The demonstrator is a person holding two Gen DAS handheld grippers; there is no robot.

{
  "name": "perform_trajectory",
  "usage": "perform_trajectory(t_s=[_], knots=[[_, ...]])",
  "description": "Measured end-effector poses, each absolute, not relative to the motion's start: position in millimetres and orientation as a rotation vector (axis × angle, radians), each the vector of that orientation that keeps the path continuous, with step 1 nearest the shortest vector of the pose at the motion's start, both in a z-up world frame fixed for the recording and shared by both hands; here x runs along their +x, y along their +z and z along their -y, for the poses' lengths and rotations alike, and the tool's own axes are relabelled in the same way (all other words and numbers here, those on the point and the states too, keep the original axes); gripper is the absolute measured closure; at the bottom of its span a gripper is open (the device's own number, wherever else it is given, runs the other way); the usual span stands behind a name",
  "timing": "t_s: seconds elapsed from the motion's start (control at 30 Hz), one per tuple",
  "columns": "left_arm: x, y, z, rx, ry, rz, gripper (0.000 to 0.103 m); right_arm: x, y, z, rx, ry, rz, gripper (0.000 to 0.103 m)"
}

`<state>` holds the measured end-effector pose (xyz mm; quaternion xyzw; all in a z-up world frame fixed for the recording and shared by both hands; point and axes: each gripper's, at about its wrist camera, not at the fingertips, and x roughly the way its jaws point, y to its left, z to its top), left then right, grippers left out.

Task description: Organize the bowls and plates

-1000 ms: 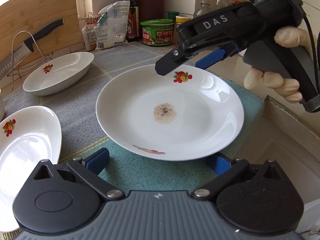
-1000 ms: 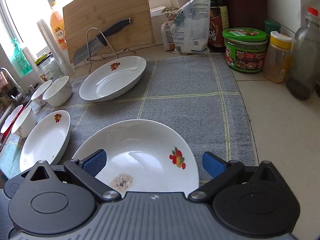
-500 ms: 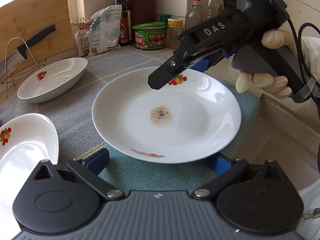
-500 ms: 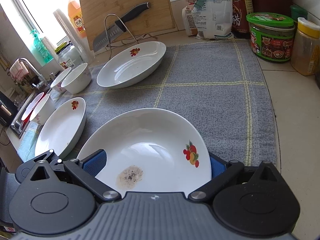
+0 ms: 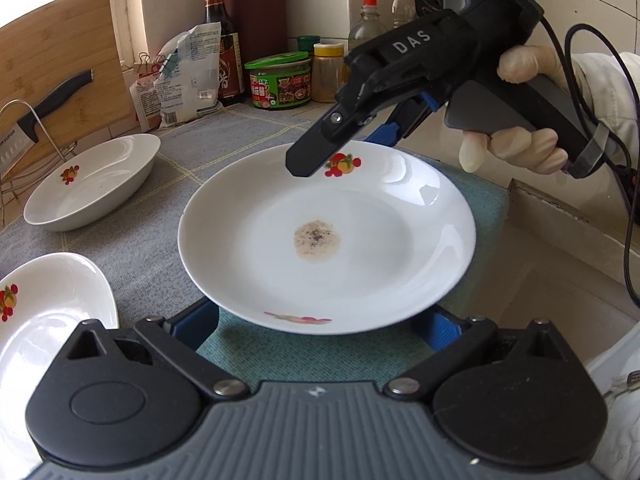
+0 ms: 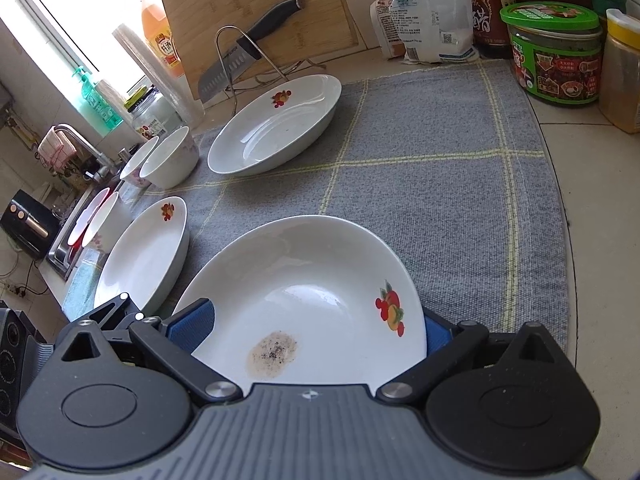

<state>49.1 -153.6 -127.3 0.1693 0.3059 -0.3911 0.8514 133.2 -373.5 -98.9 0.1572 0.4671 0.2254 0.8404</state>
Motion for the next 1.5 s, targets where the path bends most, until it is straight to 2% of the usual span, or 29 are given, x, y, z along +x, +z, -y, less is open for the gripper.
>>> perform_trajectory(t_s=[1.5], knots=[[53.1,-118.9,165.9,0.348,-0.771,-0.689,0.000,168.7,-93.8,371.8,0.237,0.648,-1.033,0.003]])
